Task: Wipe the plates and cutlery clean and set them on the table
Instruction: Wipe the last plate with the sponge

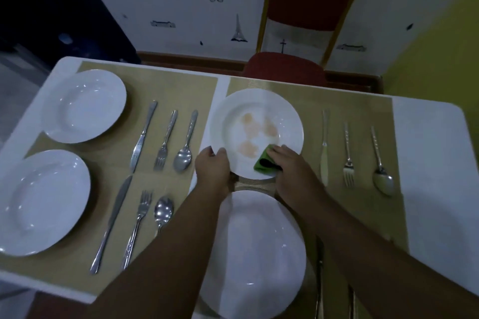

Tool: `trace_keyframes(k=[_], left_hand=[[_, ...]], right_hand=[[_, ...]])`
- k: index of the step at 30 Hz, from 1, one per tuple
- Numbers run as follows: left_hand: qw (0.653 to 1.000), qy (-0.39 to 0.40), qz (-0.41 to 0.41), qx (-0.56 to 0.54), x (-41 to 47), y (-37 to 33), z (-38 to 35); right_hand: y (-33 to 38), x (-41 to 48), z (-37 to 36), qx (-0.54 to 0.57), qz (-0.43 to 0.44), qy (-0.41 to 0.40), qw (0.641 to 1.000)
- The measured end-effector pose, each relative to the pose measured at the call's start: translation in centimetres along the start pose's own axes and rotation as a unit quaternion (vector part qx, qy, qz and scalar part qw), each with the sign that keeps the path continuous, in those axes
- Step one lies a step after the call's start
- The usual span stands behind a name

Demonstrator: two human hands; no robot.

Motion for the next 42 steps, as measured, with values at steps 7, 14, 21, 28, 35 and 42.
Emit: trace_keyframes(k=[7,14,21,28,35,42], left_hand=[[0.987,0.150,0.023,-0.051,-1.7,-0.7,2.7],[0.971,0.222,0.014,-0.092,-5.0,-1.3,6.0],[0.970,0.241,0.026,-0.030,-7.2,-0.4,10.6],[0.953,0.302,0.010,-0.024,-9.8,-0.1,11.3],[0.962,0.259,0.023,-0.087,-10.4,-0.7,12.4],[0.960,0.279,-0.012,-0.022,-13.3,0.8,11.9]], right_hand=[[3.7,-0.4,0.7,0.013,-0.068,-0.128,0.989],[10.0,-4.2,-2.1,-0.050,0.019,-0.025,0.998],[7.2,-8.8,-1.2,-0.173,-0.096,0.004,0.980],[12.5,-7.3,-1.9,-0.033,-0.045,-0.071,0.996],[11.4,-12.5,-1.2,-0.098,0.066,0.034,0.992],[9.3,-11.2,0.5,-0.063,-0.063,-0.076,0.993]])
Point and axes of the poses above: each hand's wrist, its own x-axis towards the middle knuckle, its own z-axis out of the back of the hand, y = z × x, the point moved 3 cm from there along x, towards the middle knuckle, and after that the axes turned 3 degrees about -z, right-handed, at the moved point
